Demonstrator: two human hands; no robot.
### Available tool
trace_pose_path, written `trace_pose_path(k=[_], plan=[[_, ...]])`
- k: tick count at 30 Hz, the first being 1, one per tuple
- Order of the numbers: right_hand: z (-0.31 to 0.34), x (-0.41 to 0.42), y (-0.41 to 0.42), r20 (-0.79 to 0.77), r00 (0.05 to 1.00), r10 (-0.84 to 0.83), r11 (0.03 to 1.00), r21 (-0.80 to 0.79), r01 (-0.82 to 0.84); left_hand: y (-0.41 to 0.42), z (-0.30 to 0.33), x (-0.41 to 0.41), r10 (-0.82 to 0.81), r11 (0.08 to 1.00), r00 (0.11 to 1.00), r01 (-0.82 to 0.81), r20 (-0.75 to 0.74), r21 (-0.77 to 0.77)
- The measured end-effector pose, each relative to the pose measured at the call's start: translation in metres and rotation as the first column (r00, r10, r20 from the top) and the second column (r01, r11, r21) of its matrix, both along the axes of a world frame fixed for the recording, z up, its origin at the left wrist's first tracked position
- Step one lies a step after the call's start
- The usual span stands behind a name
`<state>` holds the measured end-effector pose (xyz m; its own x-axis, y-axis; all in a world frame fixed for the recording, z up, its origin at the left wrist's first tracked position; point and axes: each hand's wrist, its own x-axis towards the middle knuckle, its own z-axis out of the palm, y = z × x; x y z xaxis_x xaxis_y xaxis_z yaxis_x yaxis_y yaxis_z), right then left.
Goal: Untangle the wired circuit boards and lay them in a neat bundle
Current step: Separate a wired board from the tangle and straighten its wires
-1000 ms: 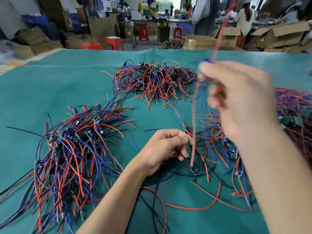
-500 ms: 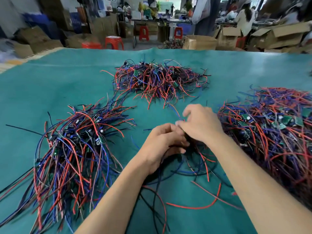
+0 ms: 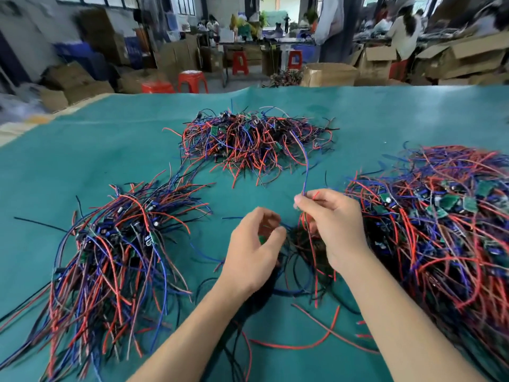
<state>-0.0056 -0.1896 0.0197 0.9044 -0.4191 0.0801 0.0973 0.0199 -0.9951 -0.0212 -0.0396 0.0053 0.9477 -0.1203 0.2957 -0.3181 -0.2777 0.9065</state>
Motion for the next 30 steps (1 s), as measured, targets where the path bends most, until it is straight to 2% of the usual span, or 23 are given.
trace_pose_path(k=[3, 5, 7, 10, 12, 16, 18, 21, 24, 26, 28, 30], plan=[[0.011, -0.002, -0.004, 0.004, 1.000, 0.023, 0.985, 0.174, -0.024, -0.003, -0.001, -0.006, 0.020, 0.992, 0.994, -0.033, 0.103, 0.122], [0.019, -0.005, -0.004, 0.016, 0.998, 0.062, 0.957, 0.282, -0.064, -0.006, 0.000, -0.010, -0.037, 0.974, 0.990, 0.006, 0.134, 0.226], [0.025, -0.008, -0.005, 0.034, 0.995, 0.091, 0.942, 0.320, -0.097, -0.011, -0.002, -0.013, -0.107, 0.926, 0.979, 0.034, 0.175, 0.376], [0.038, -0.013, -0.010, 0.116, 0.983, 0.143, 0.912, 0.371, -0.176, -0.019, -0.006, -0.012, -0.138, 0.833, 0.964, -0.012, 0.227, 0.554], [0.048, -0.017, -0.017, 0.202, 0.961, 0.189, 0.857, 0.443, -0.262, -0.029, -0.004, -0.007, -0.113, 0.817, 0.960, -0.056, 0.255, 0.573], [0.060, -0.022, -0.038, 0.382, 0.898, 0.216, 0.660, 0.621, -0.423, -0.052, 0.001, 0.011, -0.081, 0.777, 0.966, -0.093, 0.245, 0.623], [0.062, -0.024, -0.048, 0.414, 0.888, 0.200, 0.566, 0.691, -0.450, -0.062, 0.004, 0.016, -0.103, 0.780, 0.975, -0.045, 0.199, 0.624], [0.064, -0.027, -0.057, 0.446, 0.873, 0.197, 0.482, 0.732, -0.482, -0.058, 0.012, 0.013, -0.175, 0.789, 0.971, 0.038, 0.165, 0.613], [0.062, -0.025, -0.063, 0.463, 0.864, 0.198, 0.432, 0.750, -0.501, -0.020, 0.014, 0.004, -0.171, 0.727, 0.972, 0.017, 0.158, 0.686], [0.059, -0.022, -0.061, 0.426, 0.877, 0.223, 0.497, 0.724, -0.479, 0.010, 0.013, -0.004, -0.068, 0.738, 0.983, -0.065, 0.169, 0.672], [0.052, -0.017, -0.044, 0.300, 0.922, 0.246, 0.698, 0.605, -0.383, 0.031, 0.011, -0.011, 0.051, 0.769, 0.971, -0.188, 0.235, 0.611], [0.038, -0.013, -0.016, 0.165, 0.949, 0.267, 0.867, 0.390, -0.312, 0.040, 0.006, -0.013, 0.166, 0.780, 0.959, -0.271, 0.230, 0.563]])
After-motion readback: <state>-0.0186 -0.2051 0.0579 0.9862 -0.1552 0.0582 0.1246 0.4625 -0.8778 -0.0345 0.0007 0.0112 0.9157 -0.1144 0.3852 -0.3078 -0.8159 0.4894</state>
